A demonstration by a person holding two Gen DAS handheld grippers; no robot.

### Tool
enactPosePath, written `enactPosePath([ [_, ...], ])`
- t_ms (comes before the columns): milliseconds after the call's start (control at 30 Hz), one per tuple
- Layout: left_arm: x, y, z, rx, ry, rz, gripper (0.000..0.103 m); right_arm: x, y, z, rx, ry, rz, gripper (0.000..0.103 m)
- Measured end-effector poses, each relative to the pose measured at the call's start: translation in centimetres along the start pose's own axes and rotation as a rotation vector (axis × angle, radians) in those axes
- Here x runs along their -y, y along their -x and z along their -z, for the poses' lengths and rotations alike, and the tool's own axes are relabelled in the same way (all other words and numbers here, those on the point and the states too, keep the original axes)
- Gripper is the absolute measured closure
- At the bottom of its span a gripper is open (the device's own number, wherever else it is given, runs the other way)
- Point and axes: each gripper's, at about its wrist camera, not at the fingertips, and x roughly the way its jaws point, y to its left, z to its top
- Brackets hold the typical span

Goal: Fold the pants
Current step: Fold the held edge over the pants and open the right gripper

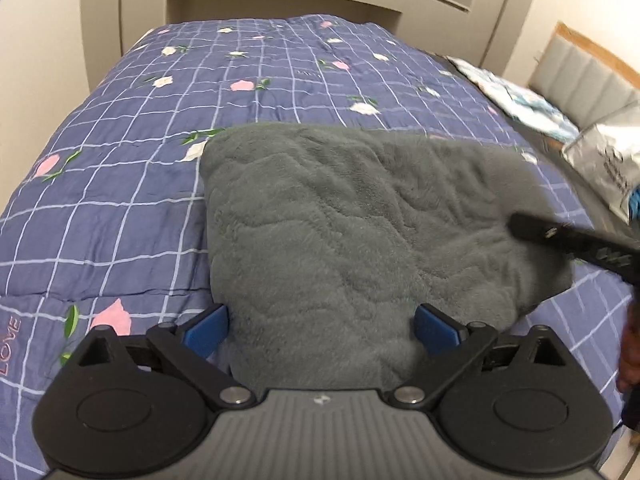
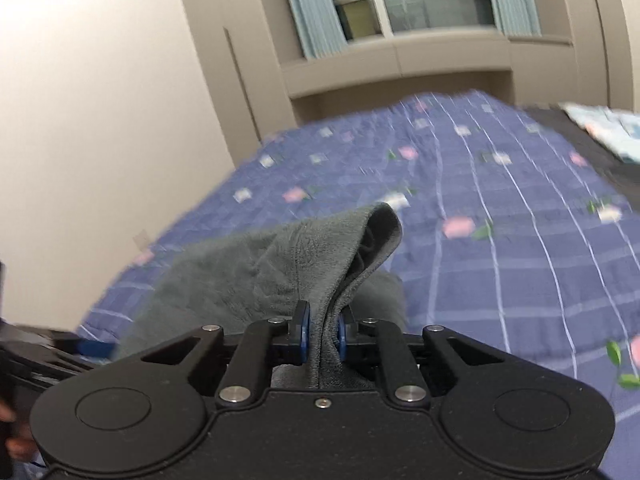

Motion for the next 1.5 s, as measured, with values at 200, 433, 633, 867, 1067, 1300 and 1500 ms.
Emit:
enactPosePath([
  [200,-2.9,1.6,-0.6,0.038,0.076,0.002,0.002,2.3,-1.3,3.1,-0.019,-0.12,0.018,0.077],
  [433,-6.3,1.2,-3.8,0.133,0.102,-0.168,0.001,0.4,0.0,1.8,0.028,-0.009,0.119,0.021],
  [633,-7.0,-2.0,-6.0,0.157,0.079,-0.21,0.001,-2.0,-0.5,0.3,0.154,0.131,0.243,0.001],
  [867,-3.4,-4.8,-5.5,0.172,-0.036,-0.232,0.001,-4.1,-7.1,-0.2,0.106,0.357,0.364,0.001],
  [1067,-1.9,-8.3,-5.1,0.137,-0.059,-0.271,0.0,-1.6,-11.8,0.1,0.056,0.39,0.368,0.001],
  [1300,-2.6,-9.3,-5.0,0.125,-0.007,-0.249,0.0,0.8,-13.0,0.6,0.059,0.274,0.299,0.001],
  [1500,-2.4,-9.4,-4.9,0.138,-0.008,-0.256,0.0,1.3,-13.2,0.9,0.062,0.24,0.276,0.001],
])
